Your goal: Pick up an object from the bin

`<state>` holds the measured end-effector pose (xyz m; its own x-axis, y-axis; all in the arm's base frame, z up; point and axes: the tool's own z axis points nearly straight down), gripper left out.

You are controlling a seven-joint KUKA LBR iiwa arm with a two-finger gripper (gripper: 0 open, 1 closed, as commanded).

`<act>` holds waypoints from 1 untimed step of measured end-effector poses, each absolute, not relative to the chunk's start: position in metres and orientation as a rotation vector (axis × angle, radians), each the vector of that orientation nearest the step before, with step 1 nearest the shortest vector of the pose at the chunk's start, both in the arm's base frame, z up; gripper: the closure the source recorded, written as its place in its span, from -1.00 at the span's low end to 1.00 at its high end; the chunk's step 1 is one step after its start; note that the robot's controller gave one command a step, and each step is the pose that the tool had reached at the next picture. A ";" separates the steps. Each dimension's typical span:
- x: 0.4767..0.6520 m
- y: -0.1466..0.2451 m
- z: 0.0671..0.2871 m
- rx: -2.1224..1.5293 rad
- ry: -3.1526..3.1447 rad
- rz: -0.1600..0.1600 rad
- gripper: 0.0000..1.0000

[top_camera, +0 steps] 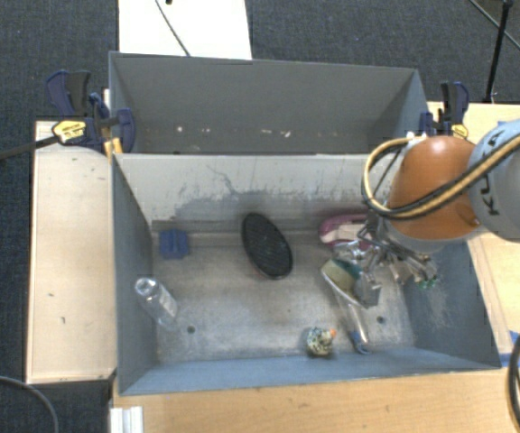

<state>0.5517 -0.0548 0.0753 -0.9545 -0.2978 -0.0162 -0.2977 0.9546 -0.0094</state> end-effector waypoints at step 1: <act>0.510 0.027 0.131 -0.482 3.092 0.004 1.00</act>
Offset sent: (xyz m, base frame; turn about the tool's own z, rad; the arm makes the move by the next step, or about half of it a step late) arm -0.0430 0.0763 0.0508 0.0020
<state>0.5103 0.0273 0.1307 -0.9526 -0.3041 -0.0124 -0.3041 0.9526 0.0007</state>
